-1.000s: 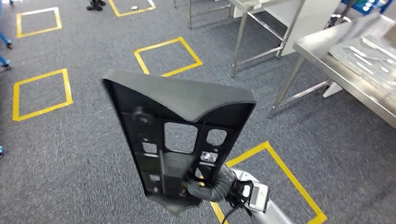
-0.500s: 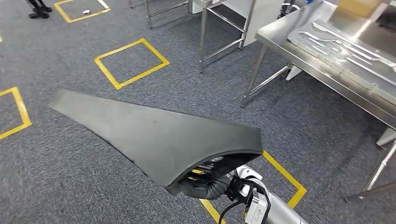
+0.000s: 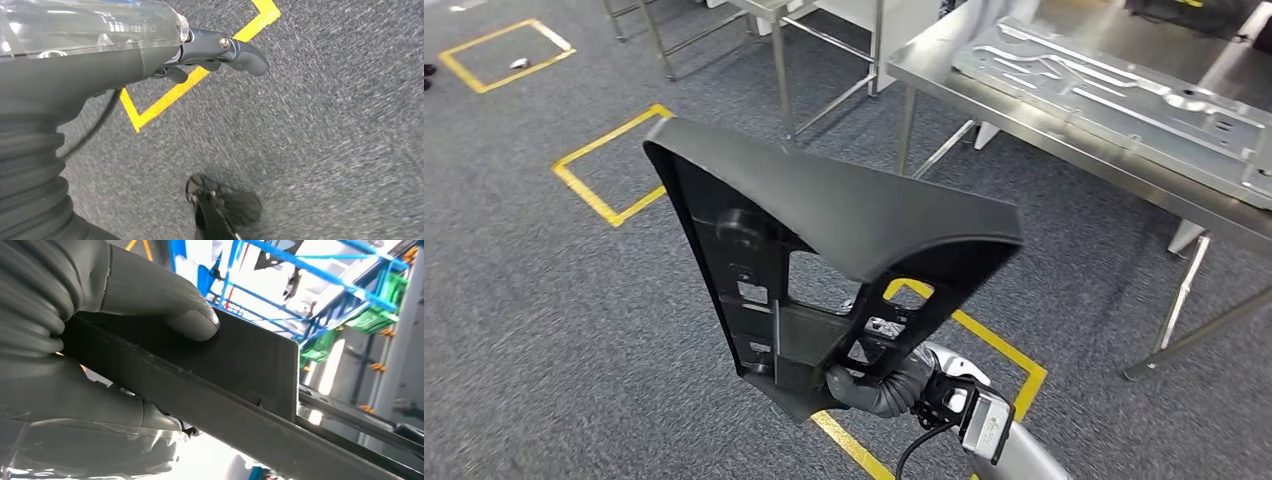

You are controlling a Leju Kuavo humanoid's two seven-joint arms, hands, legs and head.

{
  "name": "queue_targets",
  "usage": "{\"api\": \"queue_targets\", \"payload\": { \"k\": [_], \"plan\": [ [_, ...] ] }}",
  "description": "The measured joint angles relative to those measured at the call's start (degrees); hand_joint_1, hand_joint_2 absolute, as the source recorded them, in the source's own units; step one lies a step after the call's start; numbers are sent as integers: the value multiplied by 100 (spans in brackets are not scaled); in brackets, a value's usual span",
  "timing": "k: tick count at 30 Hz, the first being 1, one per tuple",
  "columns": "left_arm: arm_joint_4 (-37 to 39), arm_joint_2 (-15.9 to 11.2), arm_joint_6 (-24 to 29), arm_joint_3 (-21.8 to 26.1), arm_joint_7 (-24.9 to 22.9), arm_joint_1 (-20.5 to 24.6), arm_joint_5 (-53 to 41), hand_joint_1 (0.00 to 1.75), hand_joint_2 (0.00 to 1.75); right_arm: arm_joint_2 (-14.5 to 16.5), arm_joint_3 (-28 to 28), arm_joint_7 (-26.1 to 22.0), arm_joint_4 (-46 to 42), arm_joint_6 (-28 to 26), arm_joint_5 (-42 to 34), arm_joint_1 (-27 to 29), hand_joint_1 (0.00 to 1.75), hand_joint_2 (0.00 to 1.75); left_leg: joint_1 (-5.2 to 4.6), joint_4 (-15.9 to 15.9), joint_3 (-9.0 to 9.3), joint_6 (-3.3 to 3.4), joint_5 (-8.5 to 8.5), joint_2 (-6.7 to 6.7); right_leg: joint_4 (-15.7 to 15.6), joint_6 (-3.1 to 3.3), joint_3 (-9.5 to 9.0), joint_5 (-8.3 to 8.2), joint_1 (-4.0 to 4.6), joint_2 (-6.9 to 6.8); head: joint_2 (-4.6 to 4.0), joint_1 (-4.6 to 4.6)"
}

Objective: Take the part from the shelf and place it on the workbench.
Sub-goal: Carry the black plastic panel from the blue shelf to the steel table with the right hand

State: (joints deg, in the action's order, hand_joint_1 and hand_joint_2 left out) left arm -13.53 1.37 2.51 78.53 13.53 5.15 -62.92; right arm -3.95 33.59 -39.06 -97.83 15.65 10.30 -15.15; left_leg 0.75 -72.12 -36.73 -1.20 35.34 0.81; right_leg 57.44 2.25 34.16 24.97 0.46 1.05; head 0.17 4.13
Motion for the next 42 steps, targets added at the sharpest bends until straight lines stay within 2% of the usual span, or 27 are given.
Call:
{"api": "queue_targets", "payload": {
  "k": [1,2,4,6,8,10,12,14,16,17,18,20,21,23,25,27,28,30,31,32,33,34,36,38,40,41,42],
  "plan": [
    [0,-1,3,-3,-9,-16,2,0,175,18,-13,0,43,10,-1,20,166,175,0,-197,-151,-7,2,-21,6,1,-7,8,1,85,0,0],
    [0,-3,7,-5,-13,-24,5,0,175,26,-26,0,78,17,-2,36,166,175,1,-180,-203,-11,-114,-29,17,-5,-16,18,-1,164,0,0],
    [-1,-9,9,-8,-15,-25,10,0,175,49,-60,0,132,29,-3,52,166,175,10,439,-22,-6,-587,-99,59,-36,-38,57,-14,316,0,0],
    [-1,-13,11,-10,-4,-22,21,0,175,76,-87,0,168,48,-5,51,166,175,29,1082,227,13,-866,-323,128,-90,-18,104,-19,444,0,0],
    [-2,-14,32,-10,29,-15,59,0,175,97,-109,0,186,72,-8,67,166,175,25,1259,305,60,-860,-441,159,-154,30,113,-37,550,0,0],
    [-4,-6,69,-9,73,2,104,0,175,109,-134,-1,190,85,-11,95,166,175,28,1297,325,129,-876,-347,167,-220,53,113,-48,586,0,-1],
    [-7,4,98,-9,104,10,119,0,175,114,-157,-2,190,82,-12,99,166,175,45,1343,356,201,-889,-229,411,-288,171,259,-28,343,0,-2],
    [-9,8,115,-8,115,-7,123,0,175,121,-175,-2,196,80,-13,99,166,175,40,1357,374,247,-874,-97,1066,-344,510,574,-43,40,0,-2],
    [-9,8,131,-5,119,-22,131,0,175,126,-186,-1,214,92,-13,113,166,175,34,1355,383,255,-850,40,1673,-382,859,751,-87,-53,0,-2],
    [-9,11,138,-5,121,-22,140,0,175,126,-189,0,223,101,-13,116,166,175,34,1354,394,249,-836,107,1722,-393,906,693,-105,-73,0,-2],
    [-9,16,139,-4,124,-18,153,0,175,126,-190,0,228,112,-11,114,166,175,35,1354,415,240,-819,170,1527,-395,822,529,-117,-105,0,-2],
    [-9,31,124,-4,126,-8,178,0,175,128,-190,1,230,127,23,103,166,175,31,1356,480,205,-775,285,732,-360,421,147,-102,-298,0,-2],
    [-9,36,107,-4,124,-3,184,0,175,137,-188,1,229,121,67,103,166,175,22,1358,510,178,-752,332,390,-326,244,35,-73,-404,0,-2],
    [-9,40,66,-4,113,10,187,0,175,161,-178,0,224,73,180,127,166,175,9,1372,554,111,-717,426,125,-258,120,17,-11,-488,0,-2],
    [-9,42,28,-5,99,36,187,0,175,177,-163,0,205,9,259,176,166,175,9,1405,604,43,-690,512,85,-195,108,6,-18,-353,0,-2],
    [-9,42,5,-7,94,58,185,0,175,188,-142,1,177,-26,287,209,166,175,16,1261,590,1,-563,380,2,-123,45,-23,-61,-234,0,0],
    [-9,42,0,-8,92,58,184,0,175,200,-127,1,168,-34,290,216,166,175,25,1010,489,-10,-419,248,-29,-91,11,-33,-81,-174,0,1],
    [-9,44,-7,-8,88,40,188,0,175,218,-98,2,164,-36,292,229,166,175,35,235,105,-21,-77,30,-32,-53,-7,-24,-68,-40,0,2],
    [-9,45,-8,-7,87,28,195,0,175,221,-89,2,164,-36,293,248,166,175,36,-85,-83,-31,5,-11,-27,-47,-13,-17,-62,41,0,2],
    [-9,45,-9,-6,88,19,202,0,175,221,-83,2,164,-35,293,265,166,175,36,-218,-194,-37,-26,-27,-19,-45,-20,-9,-58,124,0,2],
    [-9,45,-11,-5,89,16,210,0,175,221,-79,2,164,-35,294,280,166,175,37,-120,-199,-39,-176,-36,-9,-52,-30,0,-58,208,0,2],
    [-9,44,-11,-5,90,17,215,0,175,221,-78,2,163,-35,294,288,166,175,41,194,-98,-34,-414,-65,6,-65,-44,15,-60,289,0,2],
    [-9,43,-13,-4,92,18,220,0,175,221,-77,2,163,-36,294,289,166,175,61,963,190,-8,-799,-300,65,-107,-43,58,-63,431,0,1],
    [-9,43,-16,-4,94,18,221,0,175,221,-75,2,161,-37,295,297,166,175,63,1307,325,32,-889,-493,113,-172,4,79,-75,551,0,1],
    [-9,45,-23,-3,98,28,224,0,175,220,-74,2,154,-38,297,314,166,175,56,1327,341,87,-884,-428,108,-250,37,70,-92,667,0,2],
    [-9,51,-31,-3,101,36,226,0,175,220,-74,1,150,-39,297,320,166,175,62,1354,361,121,-894,-367,125,-283,43,84,-90,643,0,1],
    [-10,57,-41,-2,105,44,228,0,175,219,-74,1,144,-42,296,316,166,175,74,1387,385,157,-904,-298,222,-312,89,145,-83,530,0,0]
  ]
}}
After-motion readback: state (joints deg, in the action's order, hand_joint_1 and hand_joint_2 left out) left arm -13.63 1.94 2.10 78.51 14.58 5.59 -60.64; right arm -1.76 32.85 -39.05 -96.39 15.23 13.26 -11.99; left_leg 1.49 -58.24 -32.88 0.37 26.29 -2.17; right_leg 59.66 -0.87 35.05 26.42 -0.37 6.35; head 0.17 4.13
